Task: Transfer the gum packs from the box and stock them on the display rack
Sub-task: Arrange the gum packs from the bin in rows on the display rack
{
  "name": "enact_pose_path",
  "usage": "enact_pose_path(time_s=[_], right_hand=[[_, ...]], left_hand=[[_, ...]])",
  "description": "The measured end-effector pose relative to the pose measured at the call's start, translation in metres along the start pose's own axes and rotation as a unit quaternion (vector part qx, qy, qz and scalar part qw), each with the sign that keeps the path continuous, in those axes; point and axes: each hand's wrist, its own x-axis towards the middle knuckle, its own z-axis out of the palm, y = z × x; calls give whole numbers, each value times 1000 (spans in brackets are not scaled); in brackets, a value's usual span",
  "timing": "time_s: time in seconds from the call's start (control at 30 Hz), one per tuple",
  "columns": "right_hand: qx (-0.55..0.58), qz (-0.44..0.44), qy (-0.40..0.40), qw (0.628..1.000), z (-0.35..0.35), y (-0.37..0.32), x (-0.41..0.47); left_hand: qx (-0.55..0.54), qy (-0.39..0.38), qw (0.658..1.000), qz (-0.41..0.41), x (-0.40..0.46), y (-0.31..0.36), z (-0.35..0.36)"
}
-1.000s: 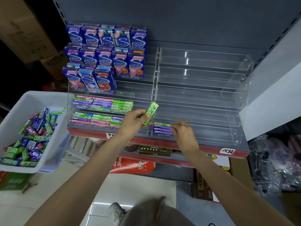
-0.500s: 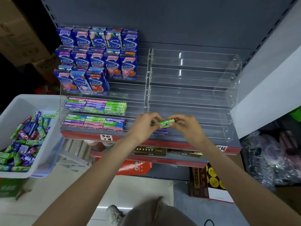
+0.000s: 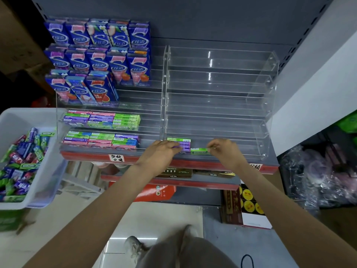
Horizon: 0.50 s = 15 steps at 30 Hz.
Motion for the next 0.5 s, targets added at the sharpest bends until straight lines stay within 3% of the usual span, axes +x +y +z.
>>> enact_pose_path(time_s=[0.37,0.5], right_hand=[[-53,-36,-54,996,14,-21,6],[-51,-46,-23,997,8,-31,5]], left_hand=[[-88,36,995,-34,1,6,-10],[-138,78,985,-66,-5,4,-21]])
